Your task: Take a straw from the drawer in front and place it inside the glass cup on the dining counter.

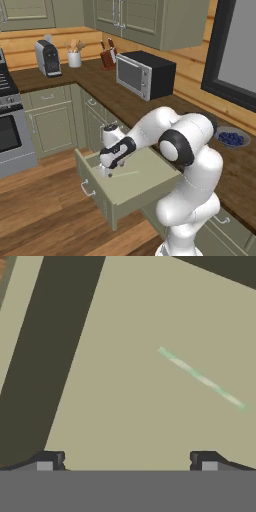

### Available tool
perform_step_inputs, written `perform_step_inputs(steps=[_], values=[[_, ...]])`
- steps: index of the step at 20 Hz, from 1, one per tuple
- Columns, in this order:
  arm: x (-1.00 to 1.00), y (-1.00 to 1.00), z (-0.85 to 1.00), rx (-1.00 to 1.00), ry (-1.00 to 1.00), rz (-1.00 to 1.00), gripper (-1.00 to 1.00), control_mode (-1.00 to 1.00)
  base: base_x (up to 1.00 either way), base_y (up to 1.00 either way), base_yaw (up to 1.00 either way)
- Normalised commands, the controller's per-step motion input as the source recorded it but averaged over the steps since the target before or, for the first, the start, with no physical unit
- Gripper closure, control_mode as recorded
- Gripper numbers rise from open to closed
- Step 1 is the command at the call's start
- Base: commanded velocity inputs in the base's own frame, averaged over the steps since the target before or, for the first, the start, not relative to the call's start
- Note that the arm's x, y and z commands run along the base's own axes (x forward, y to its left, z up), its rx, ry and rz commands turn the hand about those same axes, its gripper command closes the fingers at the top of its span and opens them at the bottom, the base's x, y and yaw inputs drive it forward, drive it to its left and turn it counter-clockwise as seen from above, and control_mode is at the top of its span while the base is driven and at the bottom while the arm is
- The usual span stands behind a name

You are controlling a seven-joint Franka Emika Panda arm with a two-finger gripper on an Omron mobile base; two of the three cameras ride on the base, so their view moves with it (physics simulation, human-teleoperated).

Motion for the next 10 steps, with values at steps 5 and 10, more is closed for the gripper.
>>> perform_step_inputs(steps=[5, 10], values=[[0.40, -0.15, -0.45, 0.00, 0.00, 0.06, -1.00, -1.00, 0.00, 0.00, 0.00], [0.34, -0.22, -0.39, 0.00, 0.00, 0.09, -1.00, -1.00, 0.00, 0.00, 0.00]])
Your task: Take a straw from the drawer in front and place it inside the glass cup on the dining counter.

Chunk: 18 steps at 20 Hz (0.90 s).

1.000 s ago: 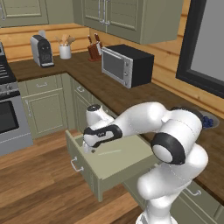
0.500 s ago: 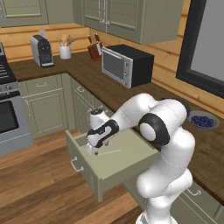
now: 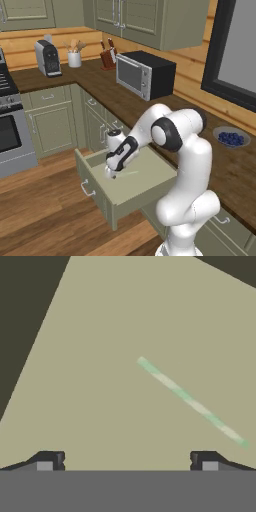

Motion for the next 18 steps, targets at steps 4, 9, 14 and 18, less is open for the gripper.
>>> perform_step_inputs(steps=[4, 9, 14, 18], values=[[0.32, -0.11, -0.38, 0.00, 0.00, 0.09, -1.00, -1.00, 0.00, 0.00, 0.00], [0.36, -0.06, -0.35, 0.00, 0.00, 0.10, -1.00, -1.00, 0.00, 0.00, 0.00], [0.41, 0.00, -0.25, 0.00, 0.00, 0.10, -1.00, -1.00, 0.00, 0.00, 0.00], [0.39, 0.00, -0.32, 0.00, 0.02, 0.08, -1.00, -1.00, 0.00, 0.00, 0.00]])
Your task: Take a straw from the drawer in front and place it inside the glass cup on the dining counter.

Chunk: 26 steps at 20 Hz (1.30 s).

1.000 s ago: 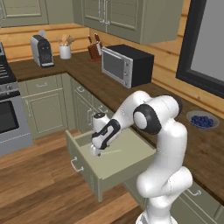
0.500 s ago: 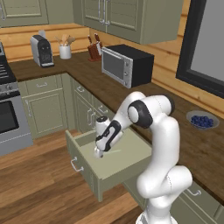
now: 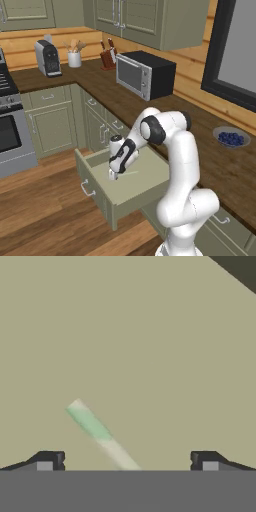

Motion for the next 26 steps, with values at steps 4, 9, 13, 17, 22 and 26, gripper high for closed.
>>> perform_step_inputs(steps=[4, 9, 13, 17, 22, 26], values=[[0.28, 0.00, -0.39, 0.00, 0.05, 0.07, -1.00, -1.00, 0.00, 0.00, 0.00], [0.20, 0.00, -0.40, 0.00, 0.05, 0.07, -1.00, -1.00, 0.00, 0.00, 0.00], [0.01, 0.00, -0.43, 0.00, 0.05, 0.06, 1.00, -1.00, 0.00, 0.00, 0.00], [0.00, 0.00, -0.41, 0.00, 0.06, 0.04, 1.00, -1.00, 0.00, 0.00, 0.00], [0.00, 0.00, -0.43, 0.00, 0.07, 0.02, 1.00, -1.00, 0.00, 0.00, 0.00], [0.00, 0.00, -0.32, 0.00, 0.02, 0.00, 1.00, -1.00, 0.00, 0.00, 0.00]])
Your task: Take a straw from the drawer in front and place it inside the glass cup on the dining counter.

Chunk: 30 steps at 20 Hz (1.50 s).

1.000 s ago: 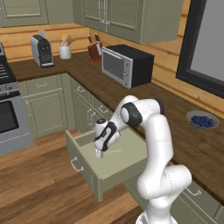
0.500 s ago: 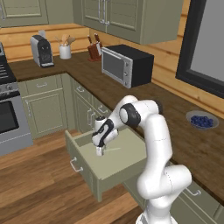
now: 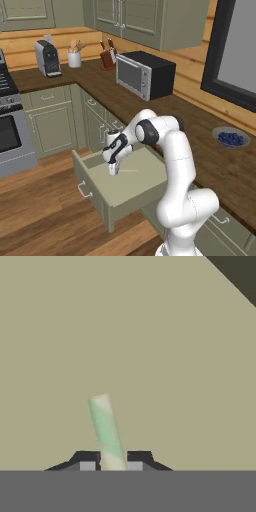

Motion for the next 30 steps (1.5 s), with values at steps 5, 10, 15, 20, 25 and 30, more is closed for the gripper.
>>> perform_step_inputs(steps=[5, 10, 15, 20, 25, 30], values=[[-0.25, 0.00, 0.05, 0.01, 0.00, 0.00, 1.00, -1.00, 0.00, 0.00, 0.00], [-0.70, 0.00, 0.79, 0.05, -0.05, 0.00, 1.00, -1.00, 0.00, 0.00, 0.00], [-0.60, 0.00, 1.00, 0.13, -0.02, 0.00, 1.00, -1.00, 0.00, 0.00, 0.00], [-0.36, 0.00, 1.00, 0.22, 0.00, 0.00, 1.00, -1.00, 0.00, 0.00, 0.00], [-0.18, 0.01, 1.00, 0.22, 0.00, -0.03, 1.00, -1.00, 0.00, 0.00, 0.00], [-0.16, 0.02, 1.00, 0.18, 0.00, -0.10, 1.00, -1.00, 0.00, 0.00, 0.00]])
